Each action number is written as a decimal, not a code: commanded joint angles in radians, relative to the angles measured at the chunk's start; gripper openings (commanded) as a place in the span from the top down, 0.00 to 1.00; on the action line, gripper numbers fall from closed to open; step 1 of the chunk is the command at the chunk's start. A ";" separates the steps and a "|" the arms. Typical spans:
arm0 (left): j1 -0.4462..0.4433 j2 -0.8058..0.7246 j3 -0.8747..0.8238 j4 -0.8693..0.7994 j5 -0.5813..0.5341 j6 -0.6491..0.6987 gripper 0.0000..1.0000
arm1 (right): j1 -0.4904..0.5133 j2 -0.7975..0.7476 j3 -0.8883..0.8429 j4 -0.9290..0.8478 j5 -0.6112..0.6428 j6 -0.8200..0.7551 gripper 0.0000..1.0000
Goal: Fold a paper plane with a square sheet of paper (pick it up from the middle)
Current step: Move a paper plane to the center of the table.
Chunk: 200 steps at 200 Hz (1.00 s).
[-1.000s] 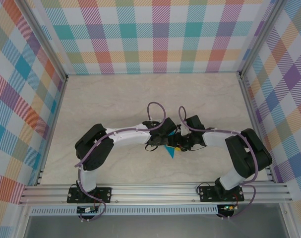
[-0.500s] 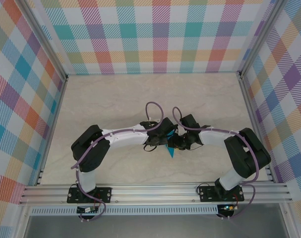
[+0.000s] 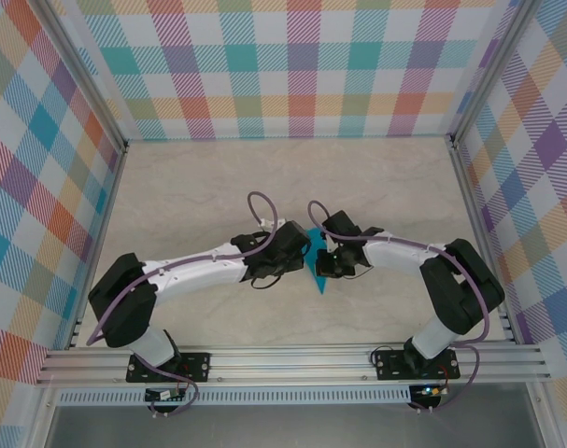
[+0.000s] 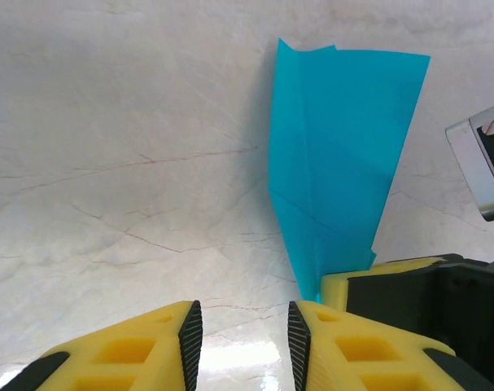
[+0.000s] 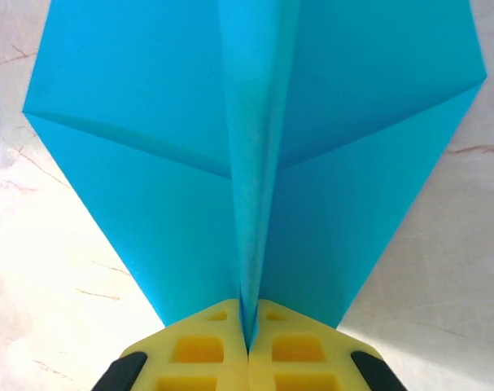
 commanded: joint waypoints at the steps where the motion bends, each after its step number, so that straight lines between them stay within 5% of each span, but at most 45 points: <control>1: 0.030 -0.059 -0.043 -0.026 -0.068 -0.026 0.63 | 0.011 -0.005 0.106 -0.184 0.194 -0.022 0.99; 26: 0.057 -0.110 -0.098 -0.031 -0.080 -0.038 0.61 | -0.015 0.082 0.243 -0.319 0.308 -0.069 0.99; 96: 0.103 -0.222 -0.204 -0.017 -0.084 -0.053 0.59 | -0.122 0.342 0.521 -0.385 0.265 -0.163 0.96; 200: 0.127 -0.243 -0.239 0.004 -0.064 -0.053 0.57 | -0.154 0.429 0.522 -0.369 0.215 -0.150 0.82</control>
